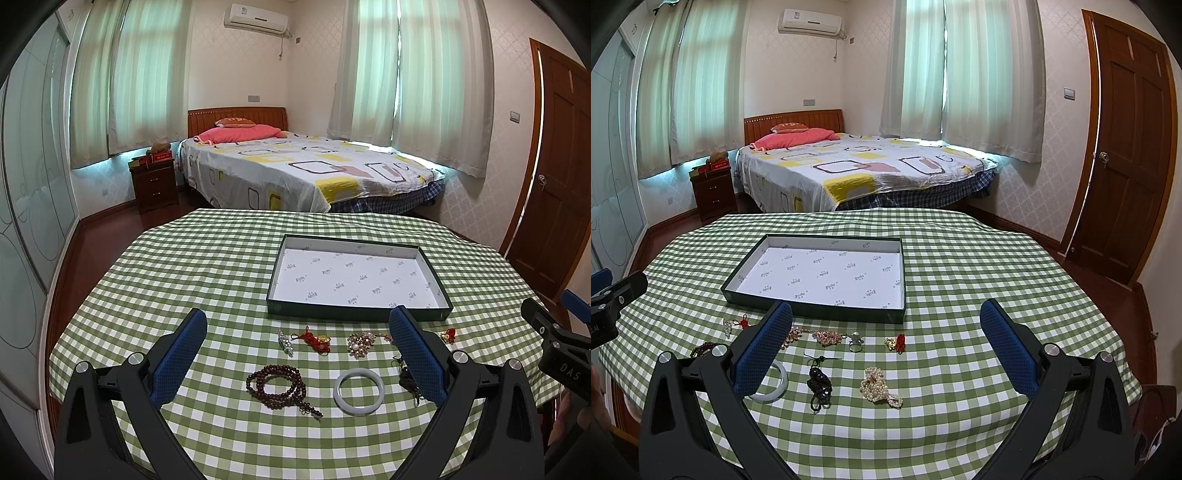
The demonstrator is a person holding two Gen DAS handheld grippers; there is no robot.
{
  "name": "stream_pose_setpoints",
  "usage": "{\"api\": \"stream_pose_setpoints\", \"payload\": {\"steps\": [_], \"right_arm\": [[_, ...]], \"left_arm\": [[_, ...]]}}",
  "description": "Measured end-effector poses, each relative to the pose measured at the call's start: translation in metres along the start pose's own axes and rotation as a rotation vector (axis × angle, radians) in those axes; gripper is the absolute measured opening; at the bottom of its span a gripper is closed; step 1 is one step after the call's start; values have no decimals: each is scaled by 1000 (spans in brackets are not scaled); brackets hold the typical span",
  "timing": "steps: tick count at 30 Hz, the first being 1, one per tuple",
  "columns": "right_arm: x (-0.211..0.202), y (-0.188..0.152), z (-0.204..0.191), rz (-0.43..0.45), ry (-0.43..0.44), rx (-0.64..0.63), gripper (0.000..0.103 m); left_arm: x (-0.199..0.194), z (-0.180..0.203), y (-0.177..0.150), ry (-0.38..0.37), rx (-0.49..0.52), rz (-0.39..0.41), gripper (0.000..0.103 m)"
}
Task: Organize jewelry
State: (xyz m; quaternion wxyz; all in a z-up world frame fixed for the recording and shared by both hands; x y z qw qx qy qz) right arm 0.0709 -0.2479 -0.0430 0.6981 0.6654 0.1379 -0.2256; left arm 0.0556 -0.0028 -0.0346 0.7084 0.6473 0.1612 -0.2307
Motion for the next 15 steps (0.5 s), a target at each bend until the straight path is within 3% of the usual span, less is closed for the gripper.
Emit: {"api": "stream_pose_setpoints", "payload": {"steps": [15], "right_arm": [[0, 0, 0, 2, 0, 0, 99]], "left_arm": [[-1, 3, 1, -3, 2, 0, 96]]}}
Point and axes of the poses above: each gripper's, at about its wrist camera, not at the fingertips, and x roughly the way its jaws point, z to its right, y to its top, the point moved 7 cm from there along x, roughly the way its jaws point, and after that the axes turned 7 degrees about -y, right-handed, at the moved point
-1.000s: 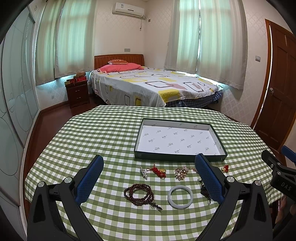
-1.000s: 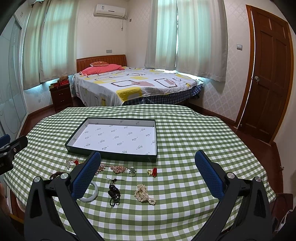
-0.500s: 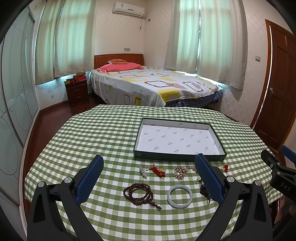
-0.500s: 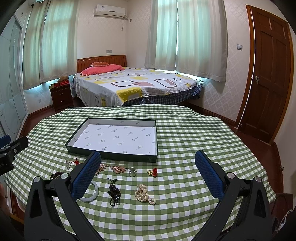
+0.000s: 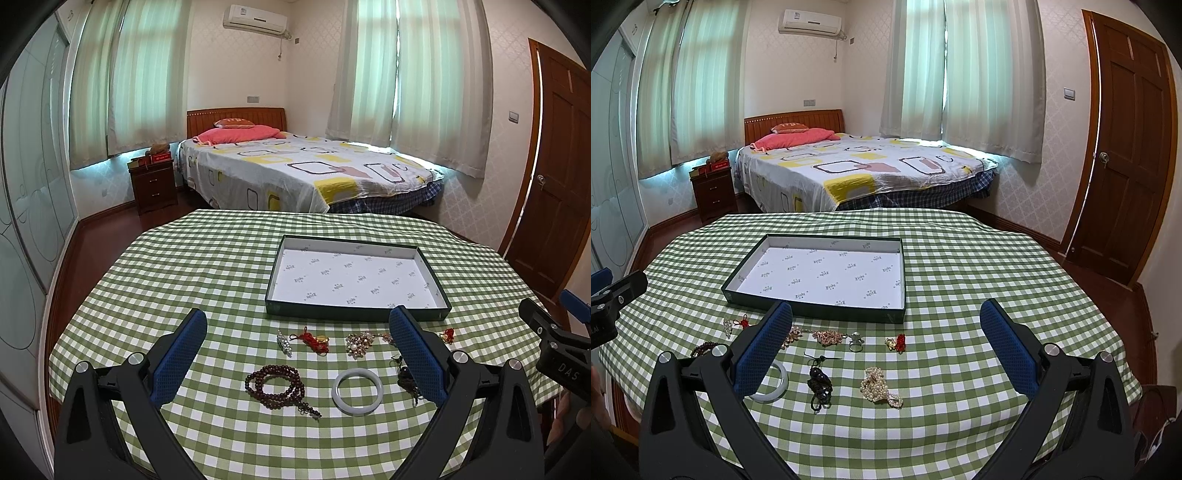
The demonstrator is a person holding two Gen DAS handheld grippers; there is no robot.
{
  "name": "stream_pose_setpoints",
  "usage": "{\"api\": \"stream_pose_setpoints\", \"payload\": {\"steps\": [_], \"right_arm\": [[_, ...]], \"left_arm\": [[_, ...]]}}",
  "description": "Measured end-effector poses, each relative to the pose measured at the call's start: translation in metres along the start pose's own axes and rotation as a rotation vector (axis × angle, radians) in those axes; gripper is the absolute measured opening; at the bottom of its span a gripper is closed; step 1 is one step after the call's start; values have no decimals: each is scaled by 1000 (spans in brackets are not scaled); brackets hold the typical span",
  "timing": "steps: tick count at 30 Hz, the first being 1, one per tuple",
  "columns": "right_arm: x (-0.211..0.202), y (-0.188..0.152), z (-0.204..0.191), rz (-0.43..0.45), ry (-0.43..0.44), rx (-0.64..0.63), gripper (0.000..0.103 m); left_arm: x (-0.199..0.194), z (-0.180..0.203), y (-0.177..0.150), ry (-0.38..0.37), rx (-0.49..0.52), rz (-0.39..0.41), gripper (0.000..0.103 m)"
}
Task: Organize jewelry
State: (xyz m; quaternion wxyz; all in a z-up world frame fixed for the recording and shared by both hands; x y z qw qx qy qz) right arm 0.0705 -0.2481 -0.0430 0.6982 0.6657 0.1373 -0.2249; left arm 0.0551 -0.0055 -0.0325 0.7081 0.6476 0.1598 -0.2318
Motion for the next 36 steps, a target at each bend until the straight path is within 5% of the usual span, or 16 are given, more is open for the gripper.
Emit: {"api": "stream_pose_setpoints", "payload": {"steps": [23, 36], "right_arm": [[13, -12, -5, -14, 26, 6, 99], [80, -69, -5, -169, 45, 15, 99]], "left_arm": [[16, -11, -13, -29, -41, -35, 96], [91, -39, -84, -47, -125, -251, 96]]}}
Point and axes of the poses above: each gripper's, at about its wrist camera, not at the fingertips, and x roughly the way its jaws point, z to its right, y to its top, the point moved 7 cm from there along x, roughly the way its jaws point, and after that the axes turned 7 degrees about -y, right-handed, at the moved point
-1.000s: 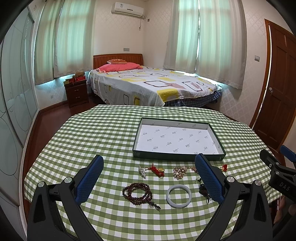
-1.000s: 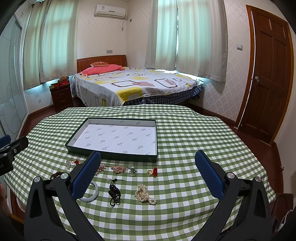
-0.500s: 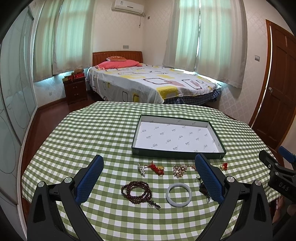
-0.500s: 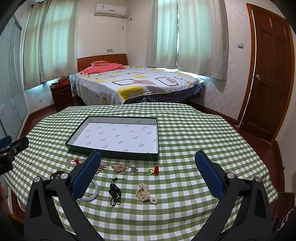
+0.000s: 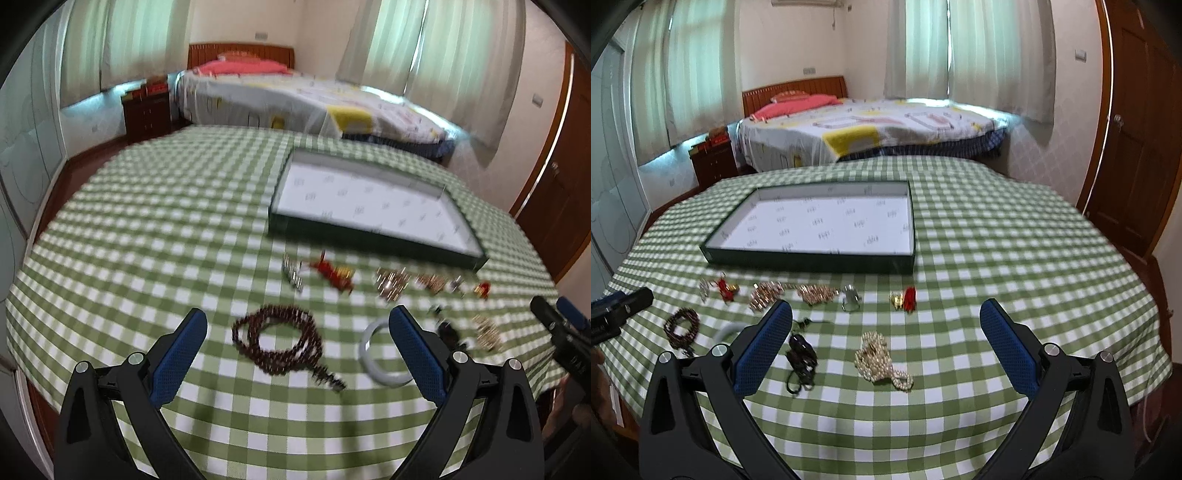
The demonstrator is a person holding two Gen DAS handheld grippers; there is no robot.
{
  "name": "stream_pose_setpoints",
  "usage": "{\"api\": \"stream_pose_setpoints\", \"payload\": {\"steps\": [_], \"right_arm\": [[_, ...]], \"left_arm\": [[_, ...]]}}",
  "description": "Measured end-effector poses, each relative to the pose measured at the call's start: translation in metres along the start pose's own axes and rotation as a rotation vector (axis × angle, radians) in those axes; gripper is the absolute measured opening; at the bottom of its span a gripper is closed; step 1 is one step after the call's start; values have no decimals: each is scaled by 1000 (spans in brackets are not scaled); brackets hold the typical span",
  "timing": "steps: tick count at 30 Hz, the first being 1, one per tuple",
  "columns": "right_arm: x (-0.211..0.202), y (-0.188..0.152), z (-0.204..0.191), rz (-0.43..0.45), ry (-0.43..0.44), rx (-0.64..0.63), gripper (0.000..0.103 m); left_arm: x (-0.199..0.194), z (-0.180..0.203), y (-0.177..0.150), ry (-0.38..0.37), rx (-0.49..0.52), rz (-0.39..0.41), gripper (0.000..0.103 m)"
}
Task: Organize jewelry
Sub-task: 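Lower the left tool onto the dark red bead bracelet while the right tool lowers onto the pearl strand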
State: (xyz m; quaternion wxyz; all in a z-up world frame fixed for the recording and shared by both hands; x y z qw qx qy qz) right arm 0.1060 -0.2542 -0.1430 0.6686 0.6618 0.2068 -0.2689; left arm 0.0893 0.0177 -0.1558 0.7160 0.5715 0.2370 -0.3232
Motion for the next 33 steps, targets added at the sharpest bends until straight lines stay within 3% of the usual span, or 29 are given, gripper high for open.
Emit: {"api": "stream_pose_setpoints", "payload": {"steps": [3, 10, 15, 25, 27, 28, 30, 33], "right_arm": [[14, -8, 1, -31, 5, 3, 99], [39, -20, 2, -97, 17, 10, 99], [49, -24, 1, -123, 24, 6, 99], [54, -25, 3, -131, 17, 13, 99], [55, -25, 4, -132, 18, 16, 99], [55, -25, 4, -133, 19, 16, 99], [56, -25, 4, -137, 22, 15, 99], [55, -26, 2, -139, 26, 11, 99]], "left_arm": [[19, -8, -11, 4, -18, -52, 96], [42, -18, -14, 60, 11, -80, 96], [59, -21, -19, 59, 16, -125, 96], [65, -22, -21, 107, 77, -124, 94], [63, -23, -19, 109, 84, -104, 78], [60, -21, -17, 105, 93, -94, 64], [59, -21, -15, 107, 101, -88, 57], [57, -18, -16, 104, 120, -72, 37]]}}
Point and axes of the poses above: each gripper's, at about its wrist camera, not at the fingertips, and x roughly the way its jaws point, z to its right, y to its top, the point moved 7 cm from there along x, roughly the way its jaws point, and after that the axes turned 7 degrees about -y, right-handed, at the moved point
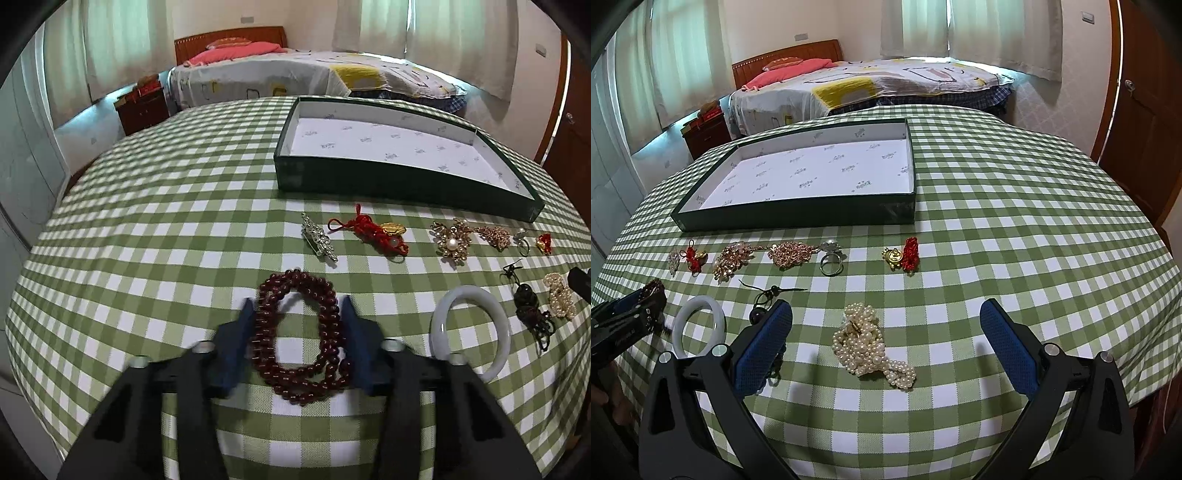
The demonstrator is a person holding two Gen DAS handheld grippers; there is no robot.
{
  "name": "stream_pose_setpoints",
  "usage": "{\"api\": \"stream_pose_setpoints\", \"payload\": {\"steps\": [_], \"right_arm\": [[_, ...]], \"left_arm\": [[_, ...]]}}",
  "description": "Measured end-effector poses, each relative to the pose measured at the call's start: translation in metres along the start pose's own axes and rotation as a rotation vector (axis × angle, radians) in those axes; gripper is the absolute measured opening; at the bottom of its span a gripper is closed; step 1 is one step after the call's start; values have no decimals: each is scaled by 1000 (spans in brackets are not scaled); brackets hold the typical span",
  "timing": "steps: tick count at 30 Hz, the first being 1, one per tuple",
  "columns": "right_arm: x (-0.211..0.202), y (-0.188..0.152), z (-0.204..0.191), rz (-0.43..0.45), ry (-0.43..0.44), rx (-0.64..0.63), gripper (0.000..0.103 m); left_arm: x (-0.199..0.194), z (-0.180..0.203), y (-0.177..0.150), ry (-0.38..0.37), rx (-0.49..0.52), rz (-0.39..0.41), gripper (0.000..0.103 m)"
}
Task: Organize jewelry
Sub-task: 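Lower the left tool onto the dark red bead bracelet while the right tool lowers onto the pearl strand, then close the left tool on the bead bracelet while the right tool closes on the pearl strand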
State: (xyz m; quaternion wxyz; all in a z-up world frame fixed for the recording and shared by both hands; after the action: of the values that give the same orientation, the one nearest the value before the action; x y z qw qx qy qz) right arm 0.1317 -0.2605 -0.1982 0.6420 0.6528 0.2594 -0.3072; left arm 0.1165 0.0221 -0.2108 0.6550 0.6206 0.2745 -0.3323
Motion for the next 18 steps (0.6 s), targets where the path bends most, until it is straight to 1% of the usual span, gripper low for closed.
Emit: {"api": "stream_pose_setpoints", "payload": {"steps": [2, 4, 6, 7, 8, 10, 12, 14, 17, 18], "right_arm": [[1, -1, -1, -4, 3, -2, 99], [2, -2, -2, -5, 7, -5, 99], [4, -4, -3, -9, 10, -16, 97], [5, -5, -3, -14, 14, -19, 90], [8, -7, -4, -28, 24, -21, 81], [13, -11, -4, -52, 40, -16, 75], [15, -14, -4, -65, 41, -18, 72], [16, -18, -6, -74, 52, -27, 62], [15, -21, -10, -66, 33, -70, 59], [13, -23, -12, -63, 25, -83, 56]], "left_arm": [[0, 0, 1, 3, 7, 5, 22], [-1, 0, 1, 8, 7, 7, 19], [-1, -2, 1, -9, -6, 10, 18], [-2, -1, 1, -9, -6, 10, 17], [-1, -1, 1, -7, -5, 11, 16], [-2, -1, 1, -7, -5, 12, 16], [-1, -1, 1, -9, -7, 12, 16], [-2, -1, 1, -10, -11, 13, 16], [-2, 0, 1, -10, -12, 15, 16], [-2, -1, 1, -11, -13, 14, 16]]}}
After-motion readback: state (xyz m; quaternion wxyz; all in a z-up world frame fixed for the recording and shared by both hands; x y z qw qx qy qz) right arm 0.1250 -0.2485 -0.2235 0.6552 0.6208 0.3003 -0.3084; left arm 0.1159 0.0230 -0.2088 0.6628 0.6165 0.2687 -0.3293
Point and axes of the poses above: each gripper's, at about its wrist camera, not at the fingertips, and x roughly the way its jaws point, z to its right, y to its top, the point moved 7 cm from there along x, roughly the way its jaws point, and after that the axes turned 7 degrees about -y, right-handed, at the moved point
